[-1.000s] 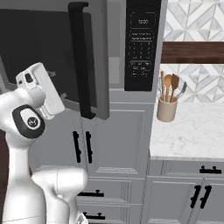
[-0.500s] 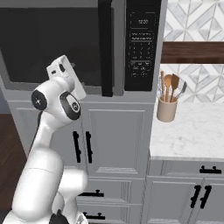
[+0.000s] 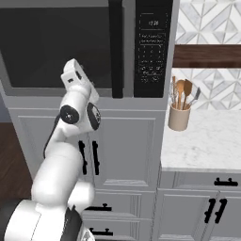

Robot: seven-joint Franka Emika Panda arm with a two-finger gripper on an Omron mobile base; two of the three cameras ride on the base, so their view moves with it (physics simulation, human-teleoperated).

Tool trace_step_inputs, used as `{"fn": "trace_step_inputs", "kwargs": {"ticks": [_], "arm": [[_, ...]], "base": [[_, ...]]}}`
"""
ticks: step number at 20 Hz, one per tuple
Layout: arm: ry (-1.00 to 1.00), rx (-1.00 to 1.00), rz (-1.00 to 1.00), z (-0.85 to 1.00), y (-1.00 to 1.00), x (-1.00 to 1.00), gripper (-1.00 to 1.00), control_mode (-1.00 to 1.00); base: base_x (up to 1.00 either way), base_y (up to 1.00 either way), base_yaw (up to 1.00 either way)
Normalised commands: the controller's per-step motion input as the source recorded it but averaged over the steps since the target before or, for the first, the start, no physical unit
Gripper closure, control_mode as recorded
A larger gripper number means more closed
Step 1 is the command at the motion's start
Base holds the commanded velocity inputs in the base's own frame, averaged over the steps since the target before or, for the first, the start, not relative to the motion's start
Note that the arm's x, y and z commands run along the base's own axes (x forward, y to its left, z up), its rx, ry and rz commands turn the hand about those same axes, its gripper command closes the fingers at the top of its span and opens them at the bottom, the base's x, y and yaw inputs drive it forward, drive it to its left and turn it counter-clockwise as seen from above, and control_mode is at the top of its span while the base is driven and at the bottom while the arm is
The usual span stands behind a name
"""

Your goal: Pick the squash from the sink and place it in the bowl. Then pick the bowl and place it in the microwave. Then close the microwave door and press the start button.

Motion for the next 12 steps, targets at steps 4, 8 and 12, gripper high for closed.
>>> {"fn": "trace_step_inputs", "kwargs": {"ticks": [4,8,12], "arm": [[0.11,0.00,0.10,0.05,-0.02,0.05,-1.00,-1.00],[0.00,0.04,0.17,0.29,-0.28,-0.95,-1.00,-1.00],[-0.01,0.07,0.19,0.26,-0.48,-1.00,-1.00,-1.00]], "base": [[0.00,0.00,0.00],[0.00,0.00,0.00],[0.00,0.00,0.00]]}}
